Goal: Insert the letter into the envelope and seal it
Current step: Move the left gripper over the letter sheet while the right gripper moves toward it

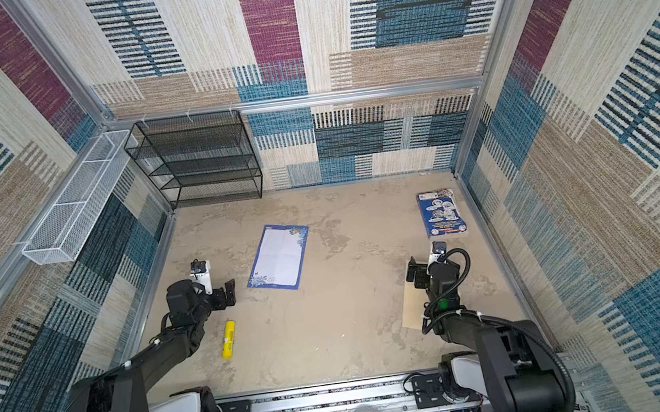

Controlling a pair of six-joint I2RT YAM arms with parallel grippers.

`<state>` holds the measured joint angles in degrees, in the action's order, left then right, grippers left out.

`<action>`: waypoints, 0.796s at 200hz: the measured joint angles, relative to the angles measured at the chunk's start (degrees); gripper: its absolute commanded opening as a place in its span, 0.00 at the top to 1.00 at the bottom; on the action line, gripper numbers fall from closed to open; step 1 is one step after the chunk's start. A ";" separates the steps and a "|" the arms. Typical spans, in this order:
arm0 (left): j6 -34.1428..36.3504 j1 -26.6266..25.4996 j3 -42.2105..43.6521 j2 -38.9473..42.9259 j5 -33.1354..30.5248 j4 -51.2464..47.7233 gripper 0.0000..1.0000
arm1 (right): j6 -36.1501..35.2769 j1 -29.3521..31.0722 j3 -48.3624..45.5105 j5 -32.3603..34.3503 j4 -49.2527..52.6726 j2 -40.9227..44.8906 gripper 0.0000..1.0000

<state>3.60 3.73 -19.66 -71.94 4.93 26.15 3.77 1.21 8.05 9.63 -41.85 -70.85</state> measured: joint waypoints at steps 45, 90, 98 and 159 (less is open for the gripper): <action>-0.81 0.00 -3.91 -12.22 1.20 8.15 0.01 | -1.16 0.22 1.88 0.07 -14.49 -12.44 0.00; -1.07 0.04 -5.09 -15.87 1.42 13.09 0.01 | -1.97 0.22 2.47 0.68 -23.67 -16.20 0.00; -1.25 0.04 -5.16 -16.13 1.42 13.84 0.01 | -1.99 0.22 2.49 0.76 -24.79 -16.37 0.00; -2.01 0.13 -5.40 -16.55 1.44 16.50 0.01 | -2.36 0.28 2.60 1.07 -29.51 -16.92 0.00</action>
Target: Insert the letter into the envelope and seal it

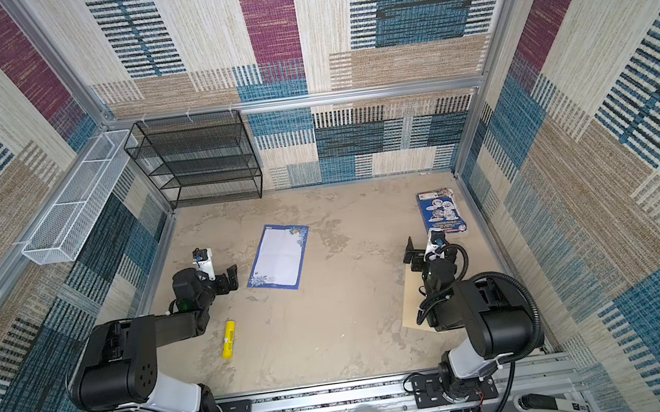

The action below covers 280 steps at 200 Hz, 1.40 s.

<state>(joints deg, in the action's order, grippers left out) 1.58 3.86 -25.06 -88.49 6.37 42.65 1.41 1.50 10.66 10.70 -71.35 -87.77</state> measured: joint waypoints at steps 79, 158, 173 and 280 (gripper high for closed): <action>-4.85 -8.63 -6.25 26.82 -5.25 -16.13 0.01 | 4.70 3.34 15.82 -3.17 26.23 20.02 0.00; -24.13 -23.06 -44.44 1.64 -9.57 -61.57 0.01 | 19.43 9.68 28.17 -23.85 67.67 28.94 0.00; -24.35 -24.22 -50.82 -6.25 -10.84 -67.23 0.02 | 20.74 10.62 28.89 -25.99 72.48 29.94 0.00; -19.45 -28.35 -60.15 -27.67 -14.14 -83.54 0.18 | 18.60 11.17 46.05 -29.40 89.39 14.08 0.06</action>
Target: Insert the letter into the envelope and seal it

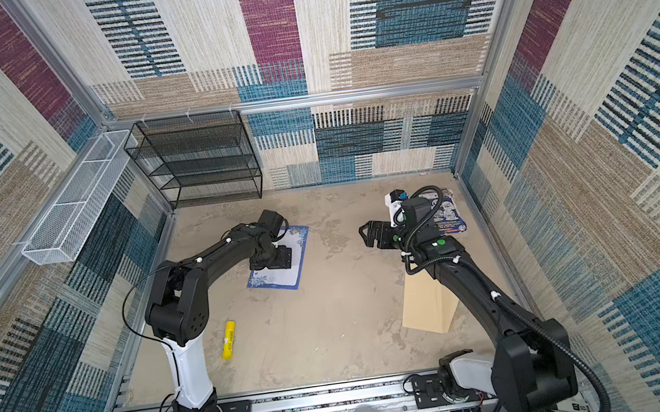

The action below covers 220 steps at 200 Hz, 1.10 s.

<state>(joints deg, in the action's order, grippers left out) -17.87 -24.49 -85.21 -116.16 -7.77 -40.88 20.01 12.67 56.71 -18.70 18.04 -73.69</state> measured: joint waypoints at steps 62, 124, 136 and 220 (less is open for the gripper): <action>3.08 -1.20 2.69 -0.81 -0.59 1.36 0.26 | -0.81 -3.82 7.78 -1.79 1.73 -7.30 0.06; 10.29 -11.34 7.45 1.64 5.38 7.10 0.30 | -1.51 -10.16 7.26 -6.75 0.87 -11.17 0.01; 11.76 -13.75 8.22 2.38 5.73 7.02 0.31 | -2.08 -10.47 6.56 -8.44 0.50 -12.39 0.02; 18.23 -21.49 14.60 7.72 6.91 4.50 0.36 | -1.33 -10.38 -11.37 -20.52 -9.90 -17.11 0.08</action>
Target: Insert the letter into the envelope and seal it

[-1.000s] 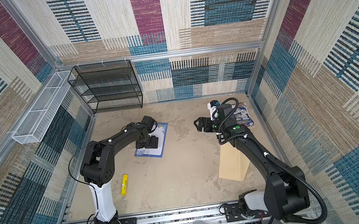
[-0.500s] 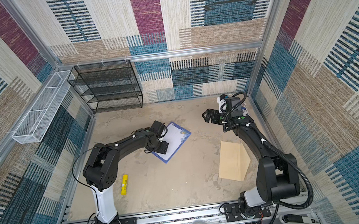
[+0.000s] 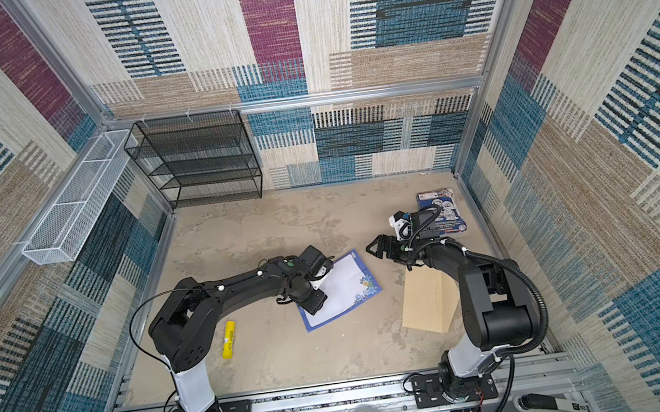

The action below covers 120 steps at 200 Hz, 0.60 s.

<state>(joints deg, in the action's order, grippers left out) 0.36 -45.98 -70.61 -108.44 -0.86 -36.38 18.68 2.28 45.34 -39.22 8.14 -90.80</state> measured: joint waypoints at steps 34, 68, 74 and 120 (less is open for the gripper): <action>0.94 -0.66 1.46 1.44 0.00 -1.81 0.36 | 3.15 0.46 -7.74 -6.16 -9.31 -1.53 0.09; 1.33 -1.25 1.70 1.51 -0.09 -1.66 0.36 | 8.17 4.76 -11.69 -12.79 -19.54 -1.81 0.10; 1.33 -1.33 1.75 1.51 -0.07 -1.55 0.36 | 9.05 5.70 -12.04 -13.94 -21.59 -1.66 0.11; 1.33 -1.44 2.49 2.05 -0.02 -0.28 0.34 | 15.82 7.61 -15.80 -18.75 -30.36 6.62 0.11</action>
<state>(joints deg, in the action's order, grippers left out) 1.69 -47.42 -68.12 -106.39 -0.89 -36.67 34.50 9.89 29.54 -57.98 -22.22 -84.18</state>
